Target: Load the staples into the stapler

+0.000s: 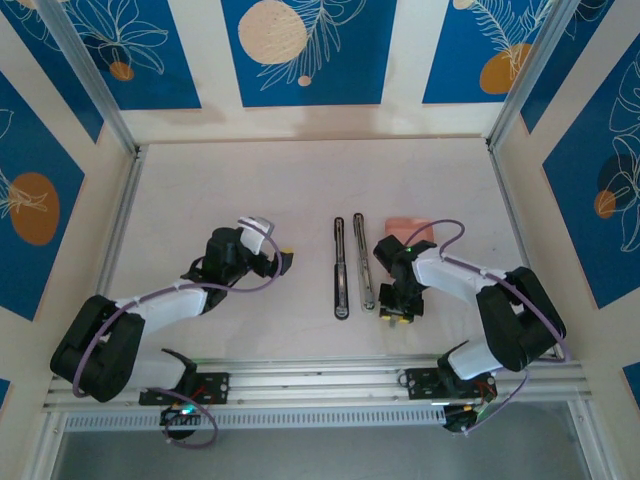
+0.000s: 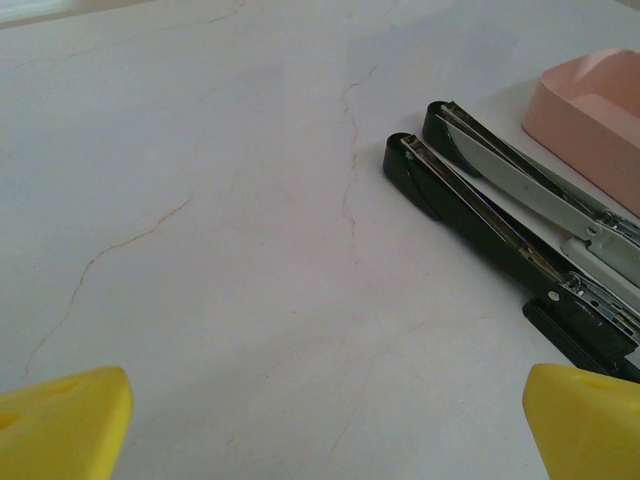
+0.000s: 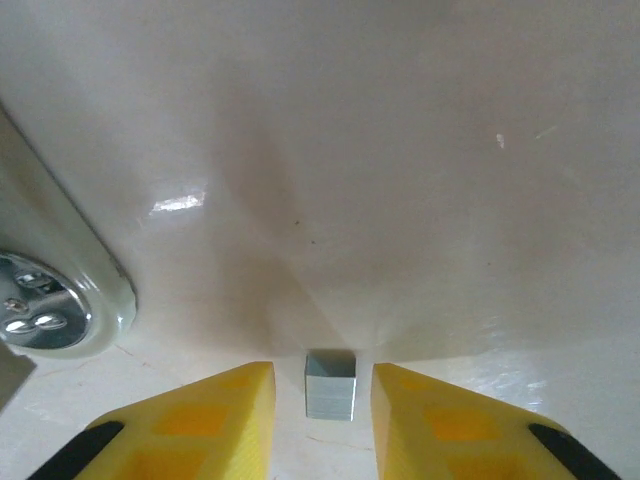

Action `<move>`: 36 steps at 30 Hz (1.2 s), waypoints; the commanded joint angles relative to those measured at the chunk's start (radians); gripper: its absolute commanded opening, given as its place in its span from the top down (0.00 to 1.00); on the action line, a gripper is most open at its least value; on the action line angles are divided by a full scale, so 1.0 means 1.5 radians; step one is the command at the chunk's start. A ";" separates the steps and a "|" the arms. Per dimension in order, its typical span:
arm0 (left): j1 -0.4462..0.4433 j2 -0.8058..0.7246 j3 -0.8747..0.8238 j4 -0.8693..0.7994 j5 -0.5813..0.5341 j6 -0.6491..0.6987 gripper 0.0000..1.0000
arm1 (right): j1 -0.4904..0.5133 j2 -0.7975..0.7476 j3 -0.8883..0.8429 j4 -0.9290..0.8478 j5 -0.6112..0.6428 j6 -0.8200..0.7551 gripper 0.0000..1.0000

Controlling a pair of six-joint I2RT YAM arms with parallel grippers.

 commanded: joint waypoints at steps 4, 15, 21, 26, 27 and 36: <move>-0.007 -0.003 -0.005 0.011 0.012 0.000 0.00 | -0.007 0.010 -0.005 -0.006 -0.022 -0.005 0.71; -0.007 -0.007 -0.007 0.009 0.012 0.000 0.00 | -0.018 0.024 -0.019 0.010 -0.035 -0.003 0.75; -0.007 -0.005 -0.007 0.010 0.010 0.000 0.00 | -0.020 0.038 -0.015 0.002 -0.031 -0.006 0.75; -0.007 -0.004 -0.007 0.010 0.012 -0.001 0.00 | -0.019 0.060 -0.007 0.001 -0.028 -0.006 0.79; -0.007 -0.005 -0.007 0.009 0.012 -0.001 0.00 | -0.018 0.063 -0.006 0.000 -0.027 -0.005 0.80; -0.008 -0.014 -0.009 0.004 0.011 0.001 0.00 | 0.006 0.017 -0.007 0.005 0.000 0.014 0.82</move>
